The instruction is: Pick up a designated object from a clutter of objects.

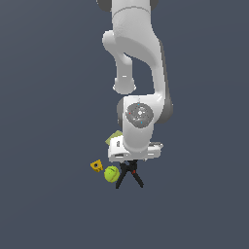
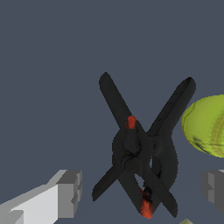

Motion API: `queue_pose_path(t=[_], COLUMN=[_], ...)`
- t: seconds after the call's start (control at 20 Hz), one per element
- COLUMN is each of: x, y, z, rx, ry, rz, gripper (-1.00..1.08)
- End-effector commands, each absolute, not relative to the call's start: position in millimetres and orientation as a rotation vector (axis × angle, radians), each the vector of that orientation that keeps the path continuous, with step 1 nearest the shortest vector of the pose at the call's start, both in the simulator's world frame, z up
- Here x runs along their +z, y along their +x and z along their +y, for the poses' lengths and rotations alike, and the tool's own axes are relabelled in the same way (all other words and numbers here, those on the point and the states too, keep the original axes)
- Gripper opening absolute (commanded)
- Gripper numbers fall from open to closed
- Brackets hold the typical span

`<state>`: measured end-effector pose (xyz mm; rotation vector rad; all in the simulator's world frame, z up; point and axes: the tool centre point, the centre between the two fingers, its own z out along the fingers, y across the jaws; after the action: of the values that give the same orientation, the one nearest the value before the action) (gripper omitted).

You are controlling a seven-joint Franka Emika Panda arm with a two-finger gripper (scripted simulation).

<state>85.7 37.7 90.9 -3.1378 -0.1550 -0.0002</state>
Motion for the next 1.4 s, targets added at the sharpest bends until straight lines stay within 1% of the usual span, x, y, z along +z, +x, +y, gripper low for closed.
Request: queue_pose_path(t=[0.0, 0.25, 0.5, 0.55, 1.1, 1.35], x=[80, 55, 48, 48, 49, 59], y=[85, 85, 86, 86, 86, 85], z=[38, 38, 38, 38, 38, 35], rx=[0.002, 0.001, 0.0, 0.0, -0.001, -0.001], ry=[-3.138, -3.138, -3.138, -3.138, -3.138, -3.138], rz=[-0.155, -0.156, -0.157, -0.157, -0.157, -0.157], gripper=[1.0, 1.0, 1.0, -1.0, -1.0, -1.0])
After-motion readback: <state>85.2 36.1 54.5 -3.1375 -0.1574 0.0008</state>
